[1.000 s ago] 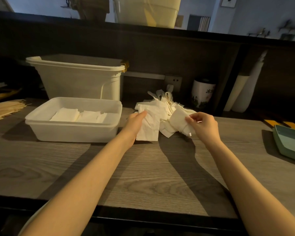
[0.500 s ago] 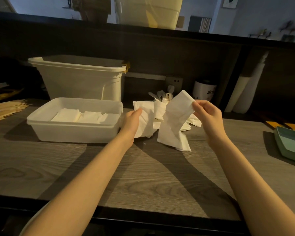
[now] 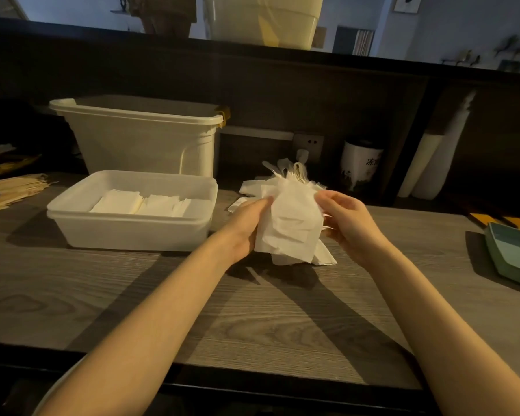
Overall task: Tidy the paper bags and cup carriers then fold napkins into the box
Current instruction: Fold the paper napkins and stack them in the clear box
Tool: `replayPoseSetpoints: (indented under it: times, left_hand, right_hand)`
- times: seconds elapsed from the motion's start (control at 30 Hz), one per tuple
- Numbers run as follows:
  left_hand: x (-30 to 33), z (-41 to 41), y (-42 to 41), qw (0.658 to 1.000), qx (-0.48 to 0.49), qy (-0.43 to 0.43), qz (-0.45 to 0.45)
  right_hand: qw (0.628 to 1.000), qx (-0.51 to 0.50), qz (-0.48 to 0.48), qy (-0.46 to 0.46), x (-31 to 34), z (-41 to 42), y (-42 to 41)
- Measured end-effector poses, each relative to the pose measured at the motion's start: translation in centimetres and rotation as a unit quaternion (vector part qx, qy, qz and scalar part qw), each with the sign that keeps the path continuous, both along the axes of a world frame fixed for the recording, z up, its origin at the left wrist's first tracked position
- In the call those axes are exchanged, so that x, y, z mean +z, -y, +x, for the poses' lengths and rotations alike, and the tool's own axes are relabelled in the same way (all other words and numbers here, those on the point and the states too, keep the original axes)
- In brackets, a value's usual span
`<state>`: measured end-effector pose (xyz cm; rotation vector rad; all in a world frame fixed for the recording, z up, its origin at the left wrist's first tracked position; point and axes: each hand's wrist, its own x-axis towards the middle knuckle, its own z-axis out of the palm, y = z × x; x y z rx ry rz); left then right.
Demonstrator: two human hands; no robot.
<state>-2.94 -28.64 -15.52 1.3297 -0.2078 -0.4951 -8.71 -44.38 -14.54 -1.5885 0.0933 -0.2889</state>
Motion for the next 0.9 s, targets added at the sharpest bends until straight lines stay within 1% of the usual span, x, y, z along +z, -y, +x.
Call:
replayPoseSetpoints:
  times: [0.13,0.27,0.37,0.4,0.47,0.53,0.6,0.77,0.9]
  left_hand:
    - [0.1,-0.5,0.0,0.999,-0.05,0.001,0.002]
    - [0.2,-0.6,-0.1,0.998,-0.061,-0.009,0.005]
    - [0.1,-0.6,0.0,0.999,-0.028,-0.017,-0.006]
    - [0.1,-0.6,0.0,1.0,-0.014,-0.025,-0.011]
    - [0.0,-0.4,0.0,0.999,0.015,-0.042,-0.019]
    - [-0.1,-0.3,-0.2,0.998,0.03,-0.053,-0.019]
    - [-0.1,-0.3,-0.3,0.998,0.033,-0.057,-0.022]
    - [0.0,-0.3,-0.3,0.997,0.027,-0.066,-0.035]
    - [0.0,-0.1,-0.3,0.996,0.032,-0.071,-0.04]
  right_hand:
    - [0.99,-0.095,-0.107,-0.005,-0.8,0.7,0.1]
    - [0.975,-0.124,-0.18,0.026,-1.1,0.9,0.1]
    - [0.938,-0.15,-0.298,0.096,-0.9,0.7,0.1]
    - [0.926,-0.142,-0.329,0.117,-0.7,0.5,0.1]
    - [0.911,-0.092,-0.374,0.145,-0.4,0.1,-0.1]
    - [0.895,-0.03,-0.421,0.146,-0.4,-0.1,-0.4]
    - [0.874,0.005,-0.467,0.135,-0.7,0.0,-0.8]
    - [0.85,0.001,-0.504,0.155,-1.2,0.3,-0.4]
    - [0.842,-0.022,-0.507,0.184,-1.3,0.5,-0.4]
